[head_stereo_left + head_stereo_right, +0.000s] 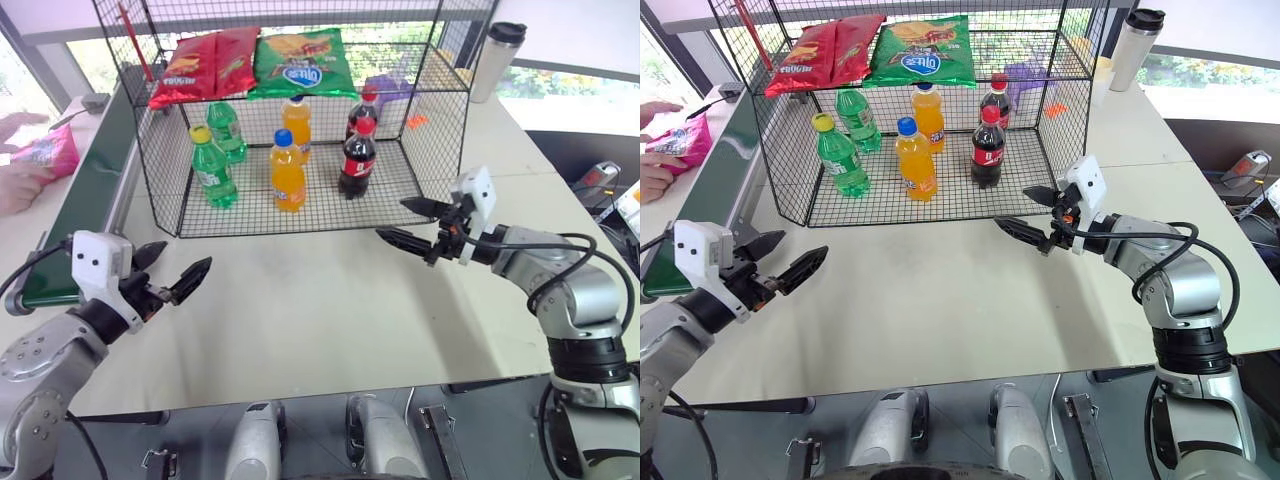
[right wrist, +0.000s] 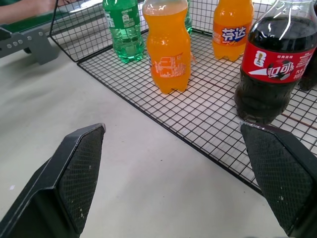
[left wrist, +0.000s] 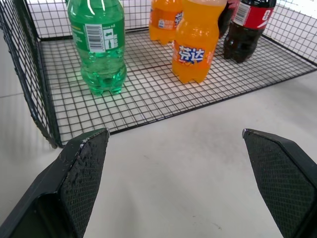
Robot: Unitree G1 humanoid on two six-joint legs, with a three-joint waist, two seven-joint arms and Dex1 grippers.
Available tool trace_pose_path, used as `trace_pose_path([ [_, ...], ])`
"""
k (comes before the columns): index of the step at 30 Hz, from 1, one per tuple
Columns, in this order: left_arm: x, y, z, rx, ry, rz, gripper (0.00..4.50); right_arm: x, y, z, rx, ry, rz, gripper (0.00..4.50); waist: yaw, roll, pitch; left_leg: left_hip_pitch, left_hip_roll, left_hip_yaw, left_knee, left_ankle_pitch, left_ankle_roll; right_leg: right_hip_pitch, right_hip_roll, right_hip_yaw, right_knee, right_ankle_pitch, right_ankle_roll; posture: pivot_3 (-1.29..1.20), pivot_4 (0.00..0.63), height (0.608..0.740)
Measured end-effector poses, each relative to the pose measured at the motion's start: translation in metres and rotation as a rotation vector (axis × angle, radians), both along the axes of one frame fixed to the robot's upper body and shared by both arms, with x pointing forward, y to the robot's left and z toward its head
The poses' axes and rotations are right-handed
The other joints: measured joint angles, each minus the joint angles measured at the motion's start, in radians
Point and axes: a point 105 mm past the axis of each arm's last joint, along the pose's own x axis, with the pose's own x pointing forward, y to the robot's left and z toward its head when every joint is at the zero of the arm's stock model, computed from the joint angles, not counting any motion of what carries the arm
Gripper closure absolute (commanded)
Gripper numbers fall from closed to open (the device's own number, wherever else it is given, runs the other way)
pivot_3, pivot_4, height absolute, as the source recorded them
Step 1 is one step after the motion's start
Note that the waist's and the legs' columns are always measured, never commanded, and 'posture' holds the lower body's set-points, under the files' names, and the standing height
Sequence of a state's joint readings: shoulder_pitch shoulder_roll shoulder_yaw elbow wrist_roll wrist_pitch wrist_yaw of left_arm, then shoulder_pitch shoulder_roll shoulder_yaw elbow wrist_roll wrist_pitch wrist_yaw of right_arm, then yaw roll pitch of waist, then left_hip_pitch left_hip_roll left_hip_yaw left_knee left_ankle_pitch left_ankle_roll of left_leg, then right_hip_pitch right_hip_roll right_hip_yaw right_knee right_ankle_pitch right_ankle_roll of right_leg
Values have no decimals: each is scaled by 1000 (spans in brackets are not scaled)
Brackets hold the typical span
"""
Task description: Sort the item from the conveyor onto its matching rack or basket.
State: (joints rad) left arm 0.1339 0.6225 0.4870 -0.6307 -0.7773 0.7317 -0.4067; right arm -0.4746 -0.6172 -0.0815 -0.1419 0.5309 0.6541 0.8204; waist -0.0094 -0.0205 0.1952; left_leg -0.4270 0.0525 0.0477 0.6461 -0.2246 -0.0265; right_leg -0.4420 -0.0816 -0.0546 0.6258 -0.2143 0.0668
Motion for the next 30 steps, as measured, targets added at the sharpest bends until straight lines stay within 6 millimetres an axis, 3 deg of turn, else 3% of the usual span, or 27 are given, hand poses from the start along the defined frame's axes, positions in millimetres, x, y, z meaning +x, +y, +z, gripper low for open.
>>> trace_pose_path([
  [30,-1,-2,-1,5,1,4,0,3,5,-8,-25,-1,2,22,0,0,0,0,0,0,0,0,0,0,0,0,0,0,0,0,150,740],
])
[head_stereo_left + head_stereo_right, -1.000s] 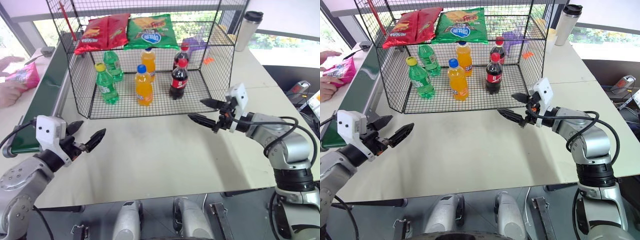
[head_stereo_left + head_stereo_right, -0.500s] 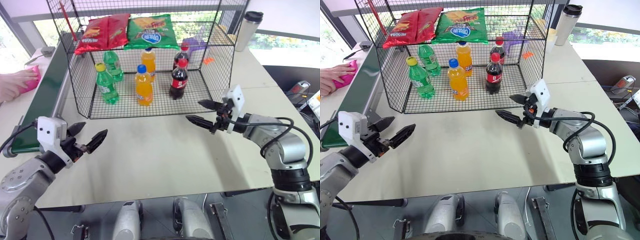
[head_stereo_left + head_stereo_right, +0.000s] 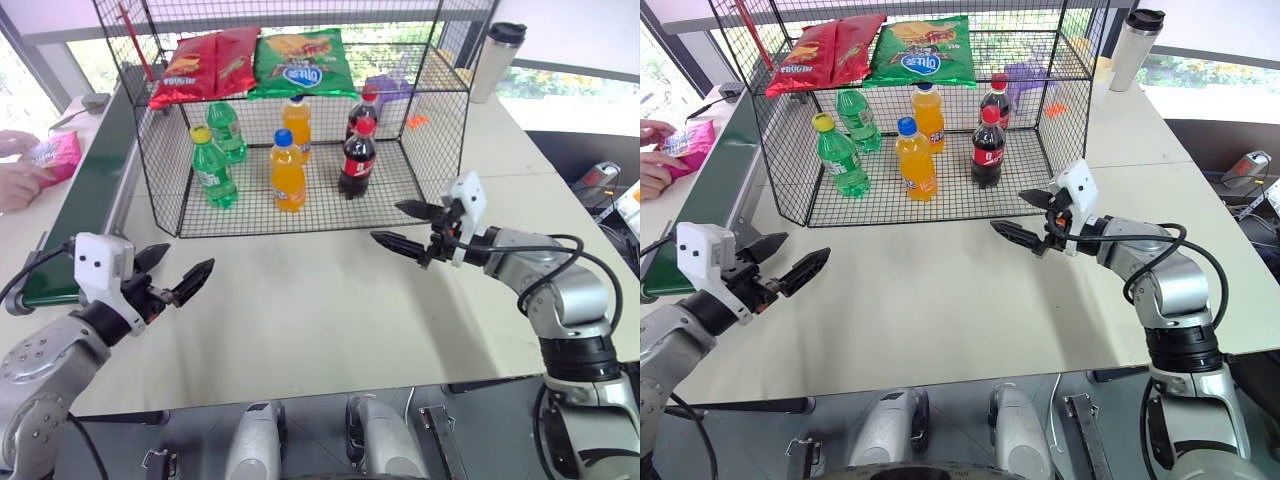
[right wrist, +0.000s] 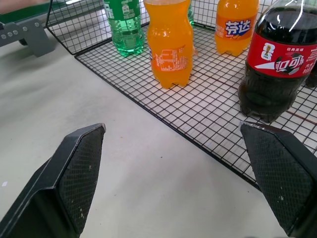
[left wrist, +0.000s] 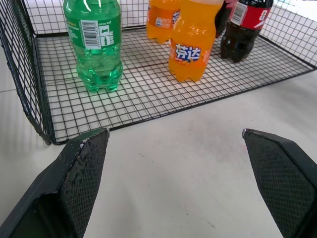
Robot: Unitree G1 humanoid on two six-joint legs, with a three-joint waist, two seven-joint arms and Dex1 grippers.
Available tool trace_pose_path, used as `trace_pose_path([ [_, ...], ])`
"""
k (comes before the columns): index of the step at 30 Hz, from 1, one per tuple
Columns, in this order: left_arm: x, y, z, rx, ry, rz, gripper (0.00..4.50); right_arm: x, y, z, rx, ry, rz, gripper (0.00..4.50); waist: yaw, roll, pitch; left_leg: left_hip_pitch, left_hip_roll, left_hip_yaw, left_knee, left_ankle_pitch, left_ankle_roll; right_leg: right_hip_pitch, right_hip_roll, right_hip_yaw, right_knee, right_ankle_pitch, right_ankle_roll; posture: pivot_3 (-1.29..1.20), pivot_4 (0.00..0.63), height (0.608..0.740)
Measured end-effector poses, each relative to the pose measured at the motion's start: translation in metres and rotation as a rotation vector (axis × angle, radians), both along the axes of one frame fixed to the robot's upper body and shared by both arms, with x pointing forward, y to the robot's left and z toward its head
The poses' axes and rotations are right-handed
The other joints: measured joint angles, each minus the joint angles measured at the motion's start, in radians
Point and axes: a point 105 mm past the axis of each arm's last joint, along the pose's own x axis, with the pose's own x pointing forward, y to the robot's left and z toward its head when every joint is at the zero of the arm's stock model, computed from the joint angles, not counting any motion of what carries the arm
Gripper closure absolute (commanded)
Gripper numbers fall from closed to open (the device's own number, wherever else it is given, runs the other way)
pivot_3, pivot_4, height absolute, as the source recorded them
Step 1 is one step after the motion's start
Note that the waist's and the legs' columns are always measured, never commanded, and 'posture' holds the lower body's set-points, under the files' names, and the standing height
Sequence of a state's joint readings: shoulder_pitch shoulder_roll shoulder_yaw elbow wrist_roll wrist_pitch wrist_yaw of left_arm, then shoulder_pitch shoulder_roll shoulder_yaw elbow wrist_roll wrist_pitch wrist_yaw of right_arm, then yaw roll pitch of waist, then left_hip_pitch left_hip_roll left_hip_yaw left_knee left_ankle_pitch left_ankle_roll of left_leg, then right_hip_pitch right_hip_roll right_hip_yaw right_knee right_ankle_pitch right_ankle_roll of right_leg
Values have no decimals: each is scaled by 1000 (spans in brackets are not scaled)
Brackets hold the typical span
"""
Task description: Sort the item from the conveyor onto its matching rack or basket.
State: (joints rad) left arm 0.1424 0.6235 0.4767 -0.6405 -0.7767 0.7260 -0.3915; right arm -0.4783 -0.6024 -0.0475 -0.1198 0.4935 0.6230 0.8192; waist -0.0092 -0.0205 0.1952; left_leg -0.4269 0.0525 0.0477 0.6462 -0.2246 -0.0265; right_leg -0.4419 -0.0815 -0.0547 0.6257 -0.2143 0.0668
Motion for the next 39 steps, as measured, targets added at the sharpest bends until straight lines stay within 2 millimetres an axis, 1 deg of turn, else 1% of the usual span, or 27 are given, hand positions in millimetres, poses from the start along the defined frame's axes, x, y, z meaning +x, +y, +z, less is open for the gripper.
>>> trace_pose_path([
  [5,2,-2,-2,7,3,-8,0,0,2,-1,2,-1,0,22,0,0,0,0,0,0,0,0,0,0,0,0,0,0,0,0,150,740],
  [27,4,0,-1,45,-14,6,0,3,7,-6,-4,-17,-1,22,0,0,0,0,0,0,0,0,0,0,0,0,0,0,0,0,150,740],
  [35,8,-3,2,57,-38,-3,0,4,7,-6,1,-22,-3,22,0,0,0,0,0,0,0,0,0,0,0,0,0,0,0,0,150,740],
  [39,9,-5,0,52,-31,-10,0,5,7,-6,0,-28,-5,22,0,0,0,0,0,0,0,0,0,0,0,0,0,0,0,0,150,740],
])
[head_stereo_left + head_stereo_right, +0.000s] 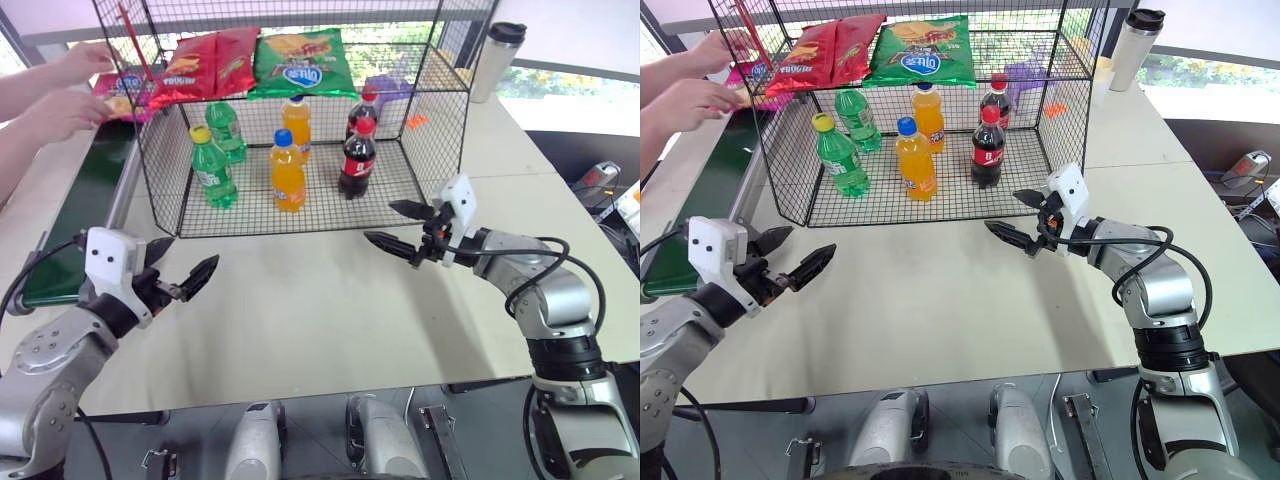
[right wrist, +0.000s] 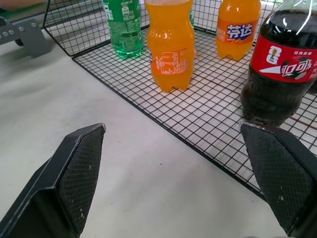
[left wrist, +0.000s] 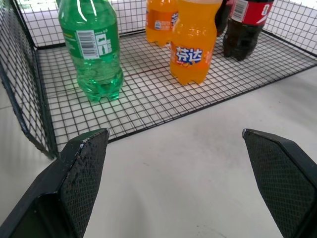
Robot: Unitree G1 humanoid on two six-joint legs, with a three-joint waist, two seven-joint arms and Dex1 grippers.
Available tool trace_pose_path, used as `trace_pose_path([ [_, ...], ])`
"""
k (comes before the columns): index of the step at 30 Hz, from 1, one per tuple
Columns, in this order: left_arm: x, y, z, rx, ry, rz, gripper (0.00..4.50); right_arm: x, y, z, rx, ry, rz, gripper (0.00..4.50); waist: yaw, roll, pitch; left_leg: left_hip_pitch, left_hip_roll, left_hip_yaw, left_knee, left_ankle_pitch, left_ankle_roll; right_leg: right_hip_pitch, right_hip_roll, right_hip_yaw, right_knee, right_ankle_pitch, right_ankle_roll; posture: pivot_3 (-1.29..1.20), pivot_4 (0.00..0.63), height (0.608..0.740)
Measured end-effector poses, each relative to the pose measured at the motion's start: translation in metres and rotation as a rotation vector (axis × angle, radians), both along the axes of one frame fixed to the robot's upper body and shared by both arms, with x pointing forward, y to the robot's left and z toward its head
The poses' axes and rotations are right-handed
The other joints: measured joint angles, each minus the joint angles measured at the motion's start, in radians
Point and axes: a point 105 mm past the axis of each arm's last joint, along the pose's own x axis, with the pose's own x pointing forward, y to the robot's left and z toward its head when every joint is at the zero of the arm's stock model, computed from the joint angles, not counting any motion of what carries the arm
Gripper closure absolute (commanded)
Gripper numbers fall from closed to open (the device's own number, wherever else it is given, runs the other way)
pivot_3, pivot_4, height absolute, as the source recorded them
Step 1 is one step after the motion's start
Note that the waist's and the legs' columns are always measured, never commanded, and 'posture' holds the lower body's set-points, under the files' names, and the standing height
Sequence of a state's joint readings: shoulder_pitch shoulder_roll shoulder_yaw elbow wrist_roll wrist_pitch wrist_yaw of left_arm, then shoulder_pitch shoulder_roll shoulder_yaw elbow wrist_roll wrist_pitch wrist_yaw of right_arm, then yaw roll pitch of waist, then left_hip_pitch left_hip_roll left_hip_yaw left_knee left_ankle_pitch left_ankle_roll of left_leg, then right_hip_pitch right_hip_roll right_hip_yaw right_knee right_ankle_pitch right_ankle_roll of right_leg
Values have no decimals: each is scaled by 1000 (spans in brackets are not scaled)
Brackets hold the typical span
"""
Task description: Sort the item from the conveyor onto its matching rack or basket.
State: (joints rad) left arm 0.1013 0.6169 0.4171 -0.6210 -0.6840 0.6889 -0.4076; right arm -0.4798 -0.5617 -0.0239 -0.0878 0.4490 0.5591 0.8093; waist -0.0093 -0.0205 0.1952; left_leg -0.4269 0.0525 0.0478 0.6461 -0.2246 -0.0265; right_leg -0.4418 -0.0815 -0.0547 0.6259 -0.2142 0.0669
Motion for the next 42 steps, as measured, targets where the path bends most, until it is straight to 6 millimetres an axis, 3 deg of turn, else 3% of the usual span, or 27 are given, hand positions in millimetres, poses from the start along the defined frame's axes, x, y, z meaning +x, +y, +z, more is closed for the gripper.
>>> trace_pose_path([
  [7,2,6,0,21,4,49,0,3,-2,0,-5,2,-6,22,0,0,0,0,0,0,0,0,0,0,0,0,0,0,0,0,150,740],
  [9,3,14,11,75,-23,72,0,5,1,7,14,1,12,22,-1,-1,1,0,0,0,0,0,0,-1,0,0,1,0,0,0,150,740],
  [11,4,33,34,212,-89,138,0,5,8,25,89,3,52,22,-3,-1,1,0,0,0,0,0,0,-1,0,0,1,0,0,0,150,740],
  [14,1,81,70,632,-185,326,0,-4,28,59,201,-7,176,22,-9,1,1,0,1,2,-3,0,0,-3,0,0,1,0,0,0,150,740],
  [17,-7,128,80,1174,-170,441,0,-17,57,83,202,-58,323,22,-9,2,1,1,1,4,-9,0,0,-6,-1,0,-1,0,0,0,150,740],
  [19,-10,142,81,1420,-170,435,0,-26,75,89,175,-76,406,22,-2,1,1,0,1,5,-12,0,-1,-7,-1,0,-2,0,-1,0,150,740],
  [22,-14,149,71,1589,-169,396,0,-33,90,88,145,-77,479,22,4,1,1,-2,1,5,-15,0,-1,-7,-2,0,-9,0,-1,0,150,740],
  [31,-18,153,34,1629,-158,370,0,-33,88,87,95,-91,490,22,-4,0,0,-8,-1,9,-15,1,-1,-14,-5,0,-7,3,3,0,150,740],
  [42,-6,153,18,1589,-164,378,0,-26,84,85,74,-109,445,22,-4,0,0,-8,-1,8,-12,1,-1,-17,-5,0,2,3,4,0,150,740],
])
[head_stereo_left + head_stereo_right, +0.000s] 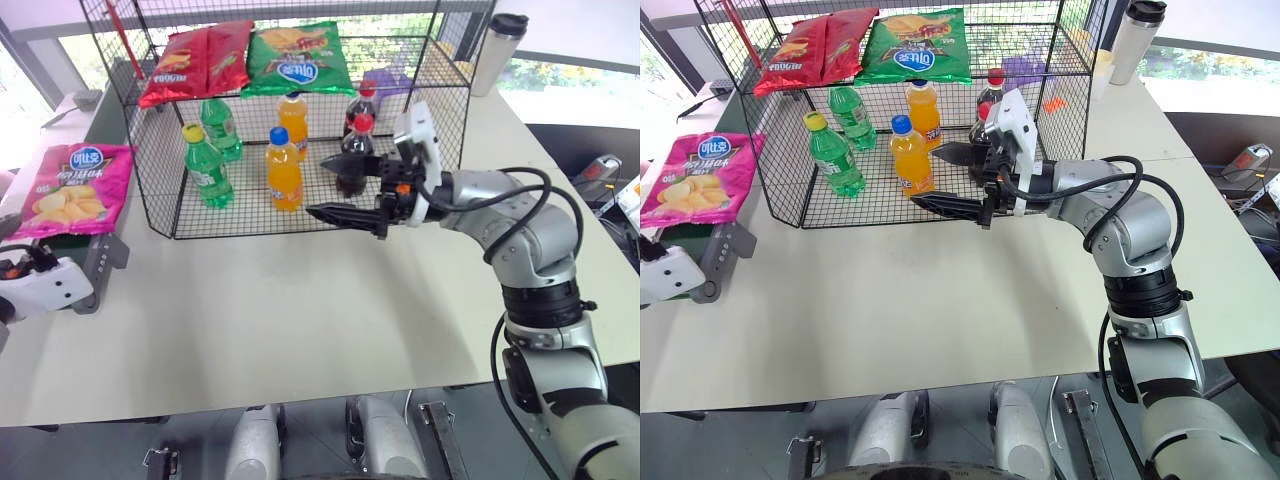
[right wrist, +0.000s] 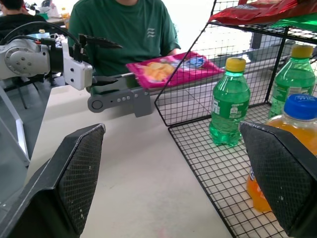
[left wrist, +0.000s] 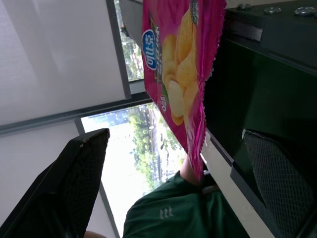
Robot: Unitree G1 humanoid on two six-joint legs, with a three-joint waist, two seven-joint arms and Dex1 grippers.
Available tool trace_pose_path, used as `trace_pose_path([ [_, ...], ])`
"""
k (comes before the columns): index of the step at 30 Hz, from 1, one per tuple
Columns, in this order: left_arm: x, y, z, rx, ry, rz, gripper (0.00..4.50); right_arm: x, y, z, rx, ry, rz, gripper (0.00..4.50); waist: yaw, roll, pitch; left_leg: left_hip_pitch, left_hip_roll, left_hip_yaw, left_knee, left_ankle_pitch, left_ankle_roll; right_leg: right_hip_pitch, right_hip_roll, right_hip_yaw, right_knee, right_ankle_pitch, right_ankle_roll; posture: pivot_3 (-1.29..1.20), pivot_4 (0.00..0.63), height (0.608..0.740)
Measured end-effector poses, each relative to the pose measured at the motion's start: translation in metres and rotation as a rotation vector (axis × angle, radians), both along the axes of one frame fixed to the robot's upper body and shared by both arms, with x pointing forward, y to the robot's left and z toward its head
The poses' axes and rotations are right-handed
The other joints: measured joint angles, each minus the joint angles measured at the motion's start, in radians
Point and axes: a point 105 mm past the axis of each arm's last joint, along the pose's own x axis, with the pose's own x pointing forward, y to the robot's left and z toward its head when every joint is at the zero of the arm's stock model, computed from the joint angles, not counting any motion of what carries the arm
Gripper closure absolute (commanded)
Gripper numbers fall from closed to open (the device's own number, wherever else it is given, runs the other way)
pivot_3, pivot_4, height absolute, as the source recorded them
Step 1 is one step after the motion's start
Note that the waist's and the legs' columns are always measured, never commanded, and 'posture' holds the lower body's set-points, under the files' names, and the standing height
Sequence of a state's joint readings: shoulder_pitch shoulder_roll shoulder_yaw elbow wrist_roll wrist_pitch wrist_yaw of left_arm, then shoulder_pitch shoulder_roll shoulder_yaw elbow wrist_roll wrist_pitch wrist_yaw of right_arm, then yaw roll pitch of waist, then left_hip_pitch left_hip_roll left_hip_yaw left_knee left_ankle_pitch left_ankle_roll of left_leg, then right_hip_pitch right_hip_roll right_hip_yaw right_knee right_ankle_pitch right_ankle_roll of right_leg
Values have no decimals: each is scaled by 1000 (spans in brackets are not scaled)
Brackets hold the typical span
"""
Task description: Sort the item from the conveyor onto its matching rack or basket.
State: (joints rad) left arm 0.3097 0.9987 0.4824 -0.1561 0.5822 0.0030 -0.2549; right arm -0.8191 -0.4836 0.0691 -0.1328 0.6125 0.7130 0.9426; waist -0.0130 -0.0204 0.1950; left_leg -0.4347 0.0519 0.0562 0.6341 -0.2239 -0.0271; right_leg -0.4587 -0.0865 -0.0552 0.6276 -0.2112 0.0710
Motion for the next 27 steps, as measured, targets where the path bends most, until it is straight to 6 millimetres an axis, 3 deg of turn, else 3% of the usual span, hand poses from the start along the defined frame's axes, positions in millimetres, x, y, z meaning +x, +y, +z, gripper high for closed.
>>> trace_pose_path([
  [12,15,-5,-4,-12,2,-25,0,3,-3,-4,7,8,-46,22,1,0,0,0,0,0,3,0,0,0,0,0,3,0,0,0,150,740],
  [16,20,-5,-6,-23,6,-16,1283,3,-3,-3,9,0,-54,0,1,0,0,0,0,-1,4,0,0,1,0,0,3,0,0,0,150,740],
  [23,19,-1,-10,-30,22,13,4376,4,-4,-6,7,8,-70,0,0,0,0,0,0,-1,4,0,0,1,1,0,4,0,0,0,150,740],
  [27,19,0,-10,-34,25,30,4444,5,-4,-6,6,6,-75,0,2,0,0,0,0,-1,5,0,0,1,1,-1,4,0,0,0,150,740],
])
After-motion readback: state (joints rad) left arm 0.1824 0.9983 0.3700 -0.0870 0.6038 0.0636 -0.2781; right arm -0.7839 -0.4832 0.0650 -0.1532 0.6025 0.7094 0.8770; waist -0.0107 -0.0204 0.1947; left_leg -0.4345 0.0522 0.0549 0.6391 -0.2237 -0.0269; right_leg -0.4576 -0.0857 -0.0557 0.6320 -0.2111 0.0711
